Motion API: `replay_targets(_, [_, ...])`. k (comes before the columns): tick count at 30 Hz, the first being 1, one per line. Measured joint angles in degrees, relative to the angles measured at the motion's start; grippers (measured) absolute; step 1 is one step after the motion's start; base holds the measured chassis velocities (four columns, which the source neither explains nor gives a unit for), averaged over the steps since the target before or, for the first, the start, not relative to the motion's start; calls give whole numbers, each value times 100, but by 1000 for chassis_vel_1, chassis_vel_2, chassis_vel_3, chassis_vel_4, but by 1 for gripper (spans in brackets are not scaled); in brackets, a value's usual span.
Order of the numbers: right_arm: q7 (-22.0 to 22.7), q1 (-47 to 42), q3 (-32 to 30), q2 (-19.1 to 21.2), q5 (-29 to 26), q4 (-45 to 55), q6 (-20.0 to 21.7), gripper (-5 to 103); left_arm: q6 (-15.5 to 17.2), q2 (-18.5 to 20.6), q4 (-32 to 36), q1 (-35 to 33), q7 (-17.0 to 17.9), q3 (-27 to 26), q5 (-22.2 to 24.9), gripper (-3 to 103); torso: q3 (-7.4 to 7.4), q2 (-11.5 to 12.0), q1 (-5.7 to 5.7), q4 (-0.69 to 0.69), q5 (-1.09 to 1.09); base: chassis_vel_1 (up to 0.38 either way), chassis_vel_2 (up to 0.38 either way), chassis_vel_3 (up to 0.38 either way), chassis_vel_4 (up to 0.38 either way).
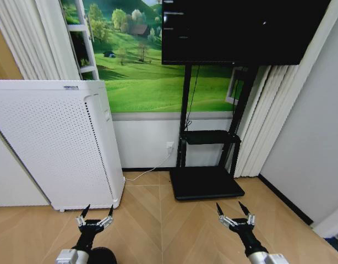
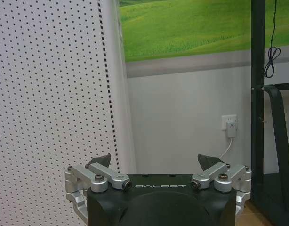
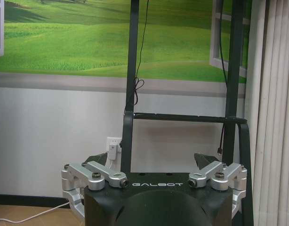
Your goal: Pick up the trash bin and place the garbage on the floor into it.
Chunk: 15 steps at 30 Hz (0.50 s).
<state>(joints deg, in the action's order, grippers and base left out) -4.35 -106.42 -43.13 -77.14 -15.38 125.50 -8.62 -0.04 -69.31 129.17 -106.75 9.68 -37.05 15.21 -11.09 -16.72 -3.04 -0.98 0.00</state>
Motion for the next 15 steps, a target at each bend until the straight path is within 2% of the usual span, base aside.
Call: replay_targets(15, [2, 0, 0, 0, 0, 0, -1, 100, 0, 0, 0, 0, 0, 0, 0, 100, -248, -380, -132, 0, 0, 0, 0, 0, 0])
